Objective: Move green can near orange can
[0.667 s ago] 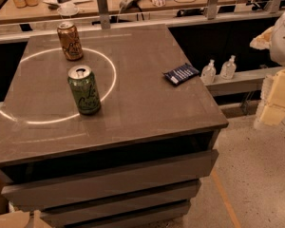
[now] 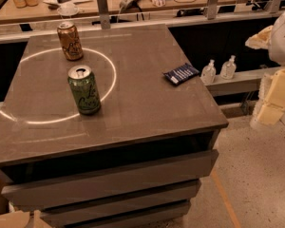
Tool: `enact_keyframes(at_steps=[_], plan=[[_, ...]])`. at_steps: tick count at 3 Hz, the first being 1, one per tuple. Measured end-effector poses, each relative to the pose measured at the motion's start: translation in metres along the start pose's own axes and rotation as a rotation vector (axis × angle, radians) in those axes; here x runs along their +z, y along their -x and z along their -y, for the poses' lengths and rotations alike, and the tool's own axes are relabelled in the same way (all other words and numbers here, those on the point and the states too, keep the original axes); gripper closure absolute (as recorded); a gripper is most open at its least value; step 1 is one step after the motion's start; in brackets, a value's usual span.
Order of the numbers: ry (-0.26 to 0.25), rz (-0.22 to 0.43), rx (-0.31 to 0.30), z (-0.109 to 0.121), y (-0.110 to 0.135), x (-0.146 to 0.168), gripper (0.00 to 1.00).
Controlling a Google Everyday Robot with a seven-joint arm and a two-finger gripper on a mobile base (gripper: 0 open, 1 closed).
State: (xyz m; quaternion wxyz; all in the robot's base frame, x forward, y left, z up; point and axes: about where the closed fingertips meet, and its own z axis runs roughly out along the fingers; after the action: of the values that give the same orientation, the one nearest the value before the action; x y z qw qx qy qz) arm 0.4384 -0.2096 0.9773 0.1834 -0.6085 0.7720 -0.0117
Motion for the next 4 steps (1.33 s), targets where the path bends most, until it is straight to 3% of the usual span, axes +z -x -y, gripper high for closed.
enact_keyframes(at_steps=[2, 3, 4], plan=[[0.057, 0.407, -0.104, -0.009, 0.082, 0.024, 0.00], [0.128, 0.561, -0.134, -0.025, 0.137, 0.044, 0.00], [0.197, 0.675, -0.130, -0.042, 0.189, 0.072, 0.00]])
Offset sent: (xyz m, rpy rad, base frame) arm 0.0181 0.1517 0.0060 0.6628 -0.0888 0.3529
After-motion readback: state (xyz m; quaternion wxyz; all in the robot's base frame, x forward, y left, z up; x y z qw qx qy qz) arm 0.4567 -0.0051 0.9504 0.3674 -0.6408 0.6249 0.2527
